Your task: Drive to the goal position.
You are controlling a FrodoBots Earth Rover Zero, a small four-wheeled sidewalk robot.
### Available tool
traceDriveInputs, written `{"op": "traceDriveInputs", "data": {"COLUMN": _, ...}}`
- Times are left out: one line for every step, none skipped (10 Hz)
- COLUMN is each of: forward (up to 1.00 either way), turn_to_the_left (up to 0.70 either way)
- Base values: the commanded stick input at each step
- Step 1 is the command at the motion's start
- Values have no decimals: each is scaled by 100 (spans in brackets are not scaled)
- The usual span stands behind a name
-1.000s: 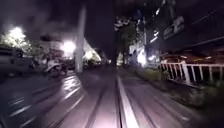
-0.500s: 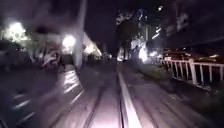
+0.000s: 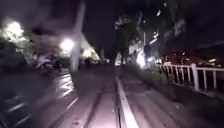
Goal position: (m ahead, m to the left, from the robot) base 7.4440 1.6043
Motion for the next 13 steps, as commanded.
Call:
{"op": "traceDriveInputs", "data": {"forward": 45, "turn_to_the_left": 0}}
{"op": "traceDriveInputs", "data": {"forward": 45, "turn_to_the_left": 0}}
{"op": "traceDriveInputs", "data": {"forward": 45, "turn_to_the_left": 0}}
{"op": "traceDriveInputs", "data": {"forward": 45, "turn_to_the_left": 0}}
{"op": "traceDriveInputs", "data": {"forward": 45, "turn_to_the_left": 0}}
{"op": "traceDriveInputs", "data": {"forward": 45, "turn_to_the_left": 0}}
{"op": "traceDriveInputs", "data": {"forward": 45, "turn_to_the_left": 0}}
{"op": "traceDriveInputs", "data": {"forward": 45, "turn_to_the_left": 0}}
{"op": "traceDriveInputs", "data": {"forward": 45, "turn_to_the_left": 0}}
{"op": "traceDriveInputs", "data": {"forward": 45, "turn_to_the_left": 0}}
{"op": "traceDriveInputs", "data": {"forward": 45, "turn_to_the_left": 0}}
{"op": "traceDriveInputs", "data": {"forward": 45, "turn_to_the_left": 0}}
{"op": "traceDriveInputs", "data": {"forward": 45, "turn_to_the_left": 0}}
